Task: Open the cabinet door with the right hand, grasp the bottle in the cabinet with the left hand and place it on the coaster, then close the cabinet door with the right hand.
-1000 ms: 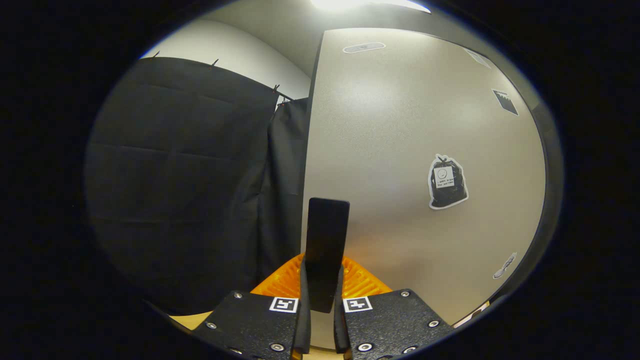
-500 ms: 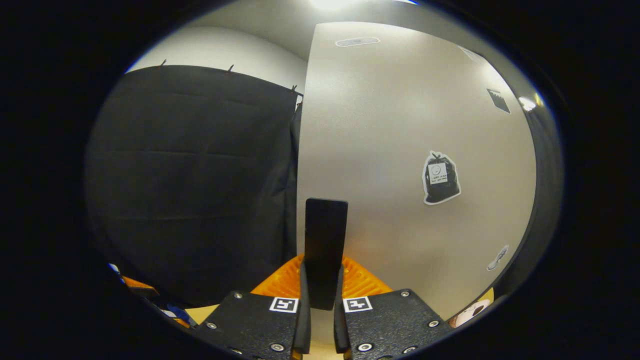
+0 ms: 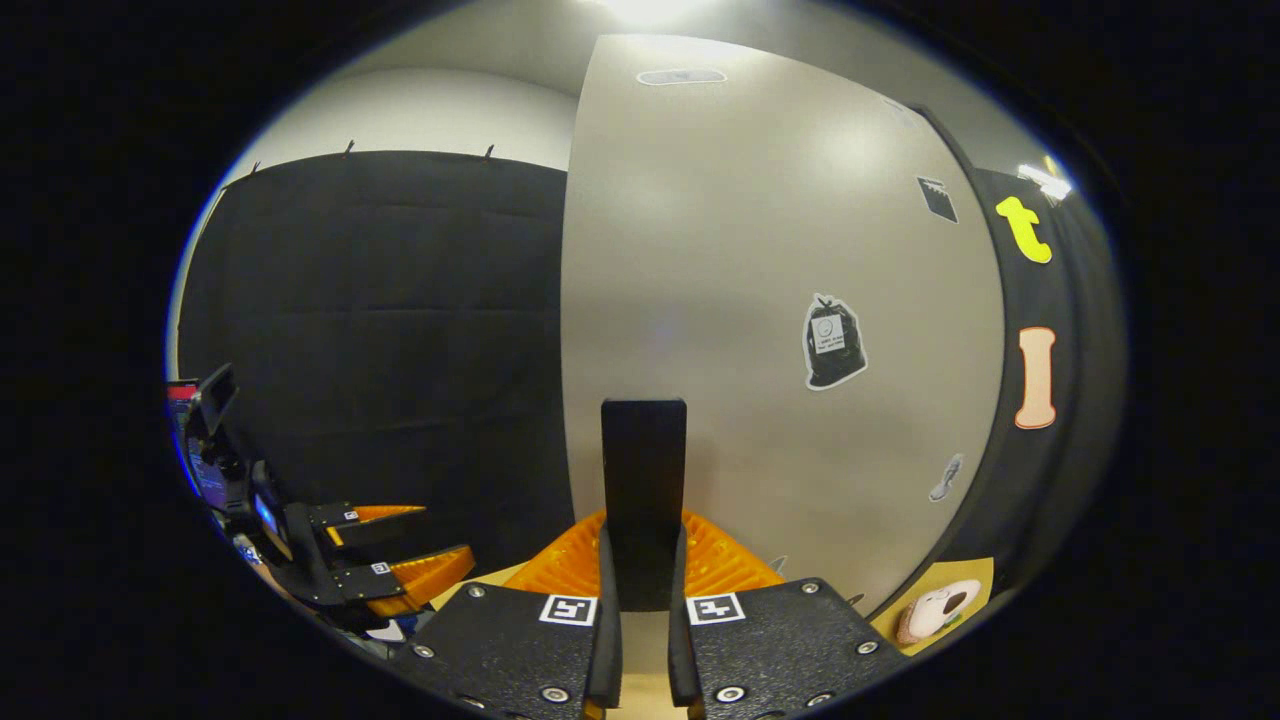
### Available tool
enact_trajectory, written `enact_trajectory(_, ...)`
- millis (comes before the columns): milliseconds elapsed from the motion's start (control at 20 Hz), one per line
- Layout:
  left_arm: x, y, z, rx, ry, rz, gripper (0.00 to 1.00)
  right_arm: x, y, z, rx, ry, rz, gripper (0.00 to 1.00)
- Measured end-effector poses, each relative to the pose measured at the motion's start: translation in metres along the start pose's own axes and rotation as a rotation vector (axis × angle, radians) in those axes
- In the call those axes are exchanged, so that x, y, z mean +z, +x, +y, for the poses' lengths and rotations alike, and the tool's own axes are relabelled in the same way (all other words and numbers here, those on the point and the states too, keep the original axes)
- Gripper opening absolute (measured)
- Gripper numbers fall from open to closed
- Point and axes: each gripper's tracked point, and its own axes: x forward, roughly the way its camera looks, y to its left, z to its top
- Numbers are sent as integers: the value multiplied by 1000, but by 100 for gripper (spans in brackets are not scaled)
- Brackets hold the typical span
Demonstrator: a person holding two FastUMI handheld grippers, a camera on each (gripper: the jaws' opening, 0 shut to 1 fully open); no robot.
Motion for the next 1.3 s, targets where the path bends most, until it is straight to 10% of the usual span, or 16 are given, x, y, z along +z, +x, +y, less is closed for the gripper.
enact_trajectory(850,32,143,-144,-168,9,-50,86,-4,-43,-44,-308,-30,-26,17)
enact_trajectory(1300,40,231,-181,-164,23,-83,86,-2,-47,-54,-345,-17,-22,17)
